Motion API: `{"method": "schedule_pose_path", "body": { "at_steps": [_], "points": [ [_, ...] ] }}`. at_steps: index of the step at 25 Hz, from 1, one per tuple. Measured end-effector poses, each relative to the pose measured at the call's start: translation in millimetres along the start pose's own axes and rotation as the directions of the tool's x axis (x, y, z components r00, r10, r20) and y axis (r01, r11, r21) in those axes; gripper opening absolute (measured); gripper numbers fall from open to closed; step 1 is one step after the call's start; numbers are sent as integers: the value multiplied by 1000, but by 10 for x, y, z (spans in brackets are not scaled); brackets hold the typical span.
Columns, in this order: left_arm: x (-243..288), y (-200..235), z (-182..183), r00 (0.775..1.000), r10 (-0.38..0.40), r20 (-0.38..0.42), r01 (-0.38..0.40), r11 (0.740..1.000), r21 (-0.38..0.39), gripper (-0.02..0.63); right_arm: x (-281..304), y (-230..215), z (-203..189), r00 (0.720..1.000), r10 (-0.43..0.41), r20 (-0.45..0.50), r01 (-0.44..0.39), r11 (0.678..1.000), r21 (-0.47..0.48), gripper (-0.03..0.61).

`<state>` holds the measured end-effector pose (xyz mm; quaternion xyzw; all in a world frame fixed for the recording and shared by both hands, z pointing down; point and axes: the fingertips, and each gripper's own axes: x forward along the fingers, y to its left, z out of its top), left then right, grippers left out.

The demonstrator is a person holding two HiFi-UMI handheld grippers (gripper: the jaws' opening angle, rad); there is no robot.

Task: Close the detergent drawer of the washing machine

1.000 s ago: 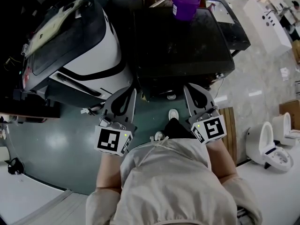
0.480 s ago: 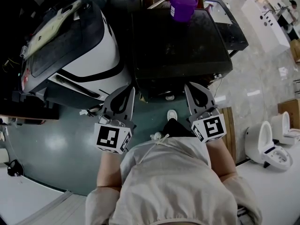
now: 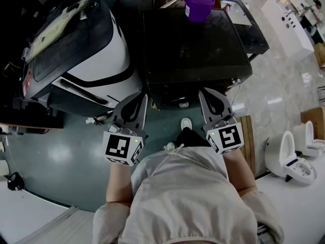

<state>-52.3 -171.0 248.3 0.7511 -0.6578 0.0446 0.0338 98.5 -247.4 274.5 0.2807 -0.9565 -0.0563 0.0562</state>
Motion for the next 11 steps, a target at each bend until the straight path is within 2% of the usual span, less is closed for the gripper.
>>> {"method": "schedule_pose_path", "body": {
  "at_steps": [11],
  "points": [
    [-63, -1, -61, 1000, -3, -10, 3, 1000, -3, 18, -33, 44, -21, 1000, -20, -3, 20, 1000, 19, 2]
  ]
}}
